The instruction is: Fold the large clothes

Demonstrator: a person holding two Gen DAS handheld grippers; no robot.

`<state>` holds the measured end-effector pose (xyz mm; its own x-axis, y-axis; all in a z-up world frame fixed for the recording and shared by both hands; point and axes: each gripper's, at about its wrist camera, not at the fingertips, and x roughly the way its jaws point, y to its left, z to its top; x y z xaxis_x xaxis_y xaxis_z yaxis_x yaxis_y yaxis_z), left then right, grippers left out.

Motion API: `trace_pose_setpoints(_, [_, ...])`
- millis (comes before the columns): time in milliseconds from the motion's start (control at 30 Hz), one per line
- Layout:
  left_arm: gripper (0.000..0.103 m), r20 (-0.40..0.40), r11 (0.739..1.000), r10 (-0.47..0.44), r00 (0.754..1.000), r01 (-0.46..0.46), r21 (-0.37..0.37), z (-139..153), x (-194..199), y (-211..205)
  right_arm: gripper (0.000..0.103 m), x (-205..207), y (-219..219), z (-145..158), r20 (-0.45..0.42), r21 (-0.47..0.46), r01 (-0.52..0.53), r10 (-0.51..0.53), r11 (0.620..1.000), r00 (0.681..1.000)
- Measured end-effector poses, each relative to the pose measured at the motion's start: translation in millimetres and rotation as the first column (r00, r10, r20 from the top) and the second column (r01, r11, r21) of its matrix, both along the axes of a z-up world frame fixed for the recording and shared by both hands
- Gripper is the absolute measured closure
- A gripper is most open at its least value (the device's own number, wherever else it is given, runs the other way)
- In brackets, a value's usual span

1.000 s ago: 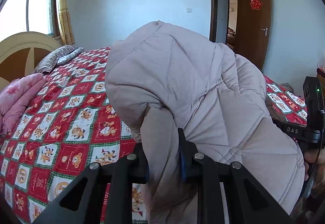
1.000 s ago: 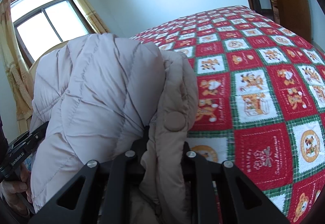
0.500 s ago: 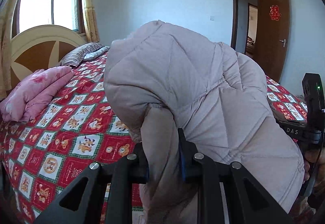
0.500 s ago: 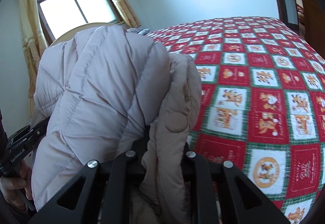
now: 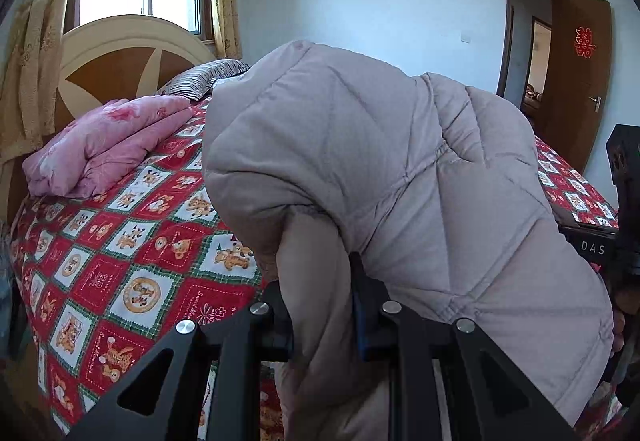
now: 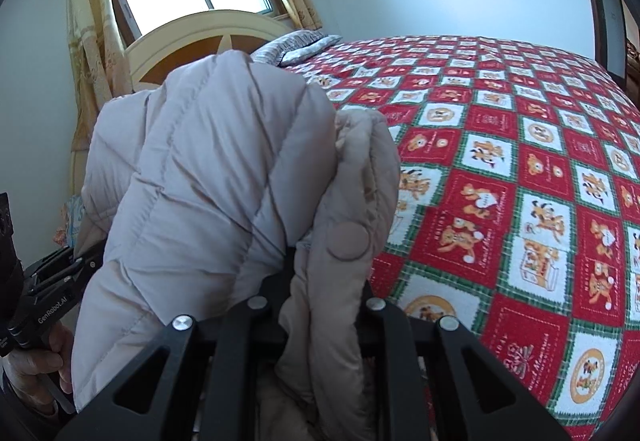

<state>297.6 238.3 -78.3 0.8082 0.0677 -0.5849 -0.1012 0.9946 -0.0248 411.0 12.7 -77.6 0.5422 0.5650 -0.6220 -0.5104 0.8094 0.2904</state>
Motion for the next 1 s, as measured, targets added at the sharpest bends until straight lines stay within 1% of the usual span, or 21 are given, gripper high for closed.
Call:
trace_pose_setpoints(367, [0.081, -0.034, 1.000, 0.027, 0.999, -0.027, -0.012, -21, 10, 29, 0.084, 16, 28, -15, -0.031, -0.039, -0.017, 0.016, 0.999, 0.999])
trace_pose_setpoints(533, [0.080, -0.039, 0.999, 0.032, 0.999, -0.032, 0.004, -26, 12, 33, 0.084, 22, 32, -24, -0.052, -0.047, -0.018, 0.016, 0.999, 0.999])
trace_pose_setpoints(667, [0.077, -0.045, 0.999, 0.040, 0.998, -0.039, 0.023, -33, 14, 35, 0.084, 28, 35, -32, -0.077, -0.057, -0.017, 0.013, 0.998, 0.997])
trace_pose_setpoints(733, [0.076, -0.049, 0.999, 0.047, 0.998, -0.046, 0.015, -37, 15, 37, 0.084, 29, 35, -35, -0.086, -0.057, -0.015, 0.010, 0.998, 0.996])
trace_pose_setpoints(833, [0.073, -0.047, 0.998, 0.057, 0.997, -0.057, 0.015, -42, 16, 40, 0.084, 30, 36, -38, -0.090, -0.061, -0.015, 0.009, 0.998, 0.996])
trace_pose_setpoints(967, [0.060, -0.045, 0.997, 0.076, 0.996, -0.074, 0.037, -49, 16, 40, 0.083, 32, 38, -42, -0.096, -0.068, -0.015, 0.008, 0.998, 0.995])
trace_pose_setpoints(1000, [0.058, -0.043, 0.997, 0.077, 0.996, -0.075, 0.035, -50, 15, 41, 0.083, 32, 37, -43, -0.099, -0.069, -0.014, 0.008, 0.998, 0.995])
